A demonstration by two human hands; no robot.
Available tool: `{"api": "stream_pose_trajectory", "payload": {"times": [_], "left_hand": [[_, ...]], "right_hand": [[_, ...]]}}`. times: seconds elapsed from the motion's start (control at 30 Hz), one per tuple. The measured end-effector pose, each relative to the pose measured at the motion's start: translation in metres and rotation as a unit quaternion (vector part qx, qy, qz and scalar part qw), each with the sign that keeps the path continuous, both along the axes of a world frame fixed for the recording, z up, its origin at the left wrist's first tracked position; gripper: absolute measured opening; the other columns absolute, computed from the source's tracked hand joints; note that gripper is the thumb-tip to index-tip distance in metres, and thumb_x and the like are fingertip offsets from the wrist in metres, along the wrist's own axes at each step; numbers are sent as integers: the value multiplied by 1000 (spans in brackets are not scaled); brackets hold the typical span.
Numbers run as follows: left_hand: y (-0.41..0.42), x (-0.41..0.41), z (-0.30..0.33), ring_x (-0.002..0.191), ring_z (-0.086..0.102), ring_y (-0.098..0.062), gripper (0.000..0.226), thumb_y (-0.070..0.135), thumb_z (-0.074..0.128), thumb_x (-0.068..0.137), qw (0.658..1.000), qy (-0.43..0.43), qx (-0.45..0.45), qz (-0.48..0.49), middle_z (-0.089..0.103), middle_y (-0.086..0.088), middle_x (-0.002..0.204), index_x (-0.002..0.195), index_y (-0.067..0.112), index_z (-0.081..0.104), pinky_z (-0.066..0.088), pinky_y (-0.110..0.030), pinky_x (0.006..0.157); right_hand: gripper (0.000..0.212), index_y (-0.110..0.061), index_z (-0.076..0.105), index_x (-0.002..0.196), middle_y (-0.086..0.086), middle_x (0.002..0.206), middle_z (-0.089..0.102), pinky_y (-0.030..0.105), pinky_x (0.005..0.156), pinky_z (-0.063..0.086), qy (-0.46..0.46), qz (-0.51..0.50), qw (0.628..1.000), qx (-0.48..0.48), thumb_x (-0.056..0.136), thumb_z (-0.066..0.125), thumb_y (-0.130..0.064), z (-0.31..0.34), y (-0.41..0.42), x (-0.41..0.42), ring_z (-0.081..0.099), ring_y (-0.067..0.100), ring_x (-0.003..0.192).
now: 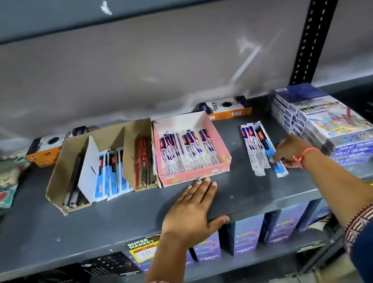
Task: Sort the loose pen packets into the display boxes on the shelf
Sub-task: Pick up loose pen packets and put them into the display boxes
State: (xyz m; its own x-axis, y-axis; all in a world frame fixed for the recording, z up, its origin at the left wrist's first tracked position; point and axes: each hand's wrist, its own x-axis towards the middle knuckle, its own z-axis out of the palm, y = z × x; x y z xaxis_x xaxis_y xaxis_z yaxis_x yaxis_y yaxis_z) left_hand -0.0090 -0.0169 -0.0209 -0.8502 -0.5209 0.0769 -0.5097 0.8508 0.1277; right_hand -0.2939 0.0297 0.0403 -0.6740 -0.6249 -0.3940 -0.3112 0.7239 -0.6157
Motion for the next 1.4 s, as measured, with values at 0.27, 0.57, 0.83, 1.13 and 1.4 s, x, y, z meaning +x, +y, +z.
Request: {"api": "stream_pose_trajectory", "payload": {"times": [0.27, 0.57, 0.83, 1.13, 1.4], "left_hand": [[0, 1, -4, 139, -8, -12, 82, 70, 16, 84, 999, -6, -31, -6, -5, 1, 155, 144, 20, -6, -13, -25, 108], [-2, 0, -6, 141, 1, -14, 83, 71, 17, 82, 999, 21, -22, -9, 6, -2, 156, 145, 18, 2, -5, -27, 110], [0, 2, -2, 135, 28, -28, 79, 66, 25, 86, 997, 58, -14, -53, 34, -15, 146, 141, 9, 28, 17, -37, 112], [2, 9, 9, 134, 23, -19, 65, 57, 45, 87, 995, 66, 69, 9, 26, -3, 151, 141, 28, 24, 23, -29, 106], [-24, 103, 9, 136, 23, -20, 61, 54, 34, 92, 996, 66, 11, 61, 33, -9, 148, 139, 15, 30, 6, -23, 109]], "right_hand": [[27, -12, 55, 62, 6, 51, 59, 13, 39, 40, -181, -125, 938, -267, 79, 66, 6, 7, 29, 28, 45, 12, 45], [34, -13, 67, 57, -4, 48, 69, 11, 48, 50, -307, 16, 868, -391, 78, 60, 13, 24, 54, 121, 61, 2, 46], [38, -15, 75, 53, -4, 54, 72, 13, 50, 51, -318, 108, 849, -407, 76, 62, 12, 40, 56, 164, 63, 3, 48], [22, -10, 69, 65, -4, 56, 72, 14, 48, 52, -325, 105, 865, -367, 79, 64, 6, 45, 39, 183, 63, 5, 48], [27, -15, 60, 64, -9, 47, 64, 14, 47, 49, -305, 144, 897, -284, 81, 62, 7, 53, -33, 240, 56, 3, 45]]}}
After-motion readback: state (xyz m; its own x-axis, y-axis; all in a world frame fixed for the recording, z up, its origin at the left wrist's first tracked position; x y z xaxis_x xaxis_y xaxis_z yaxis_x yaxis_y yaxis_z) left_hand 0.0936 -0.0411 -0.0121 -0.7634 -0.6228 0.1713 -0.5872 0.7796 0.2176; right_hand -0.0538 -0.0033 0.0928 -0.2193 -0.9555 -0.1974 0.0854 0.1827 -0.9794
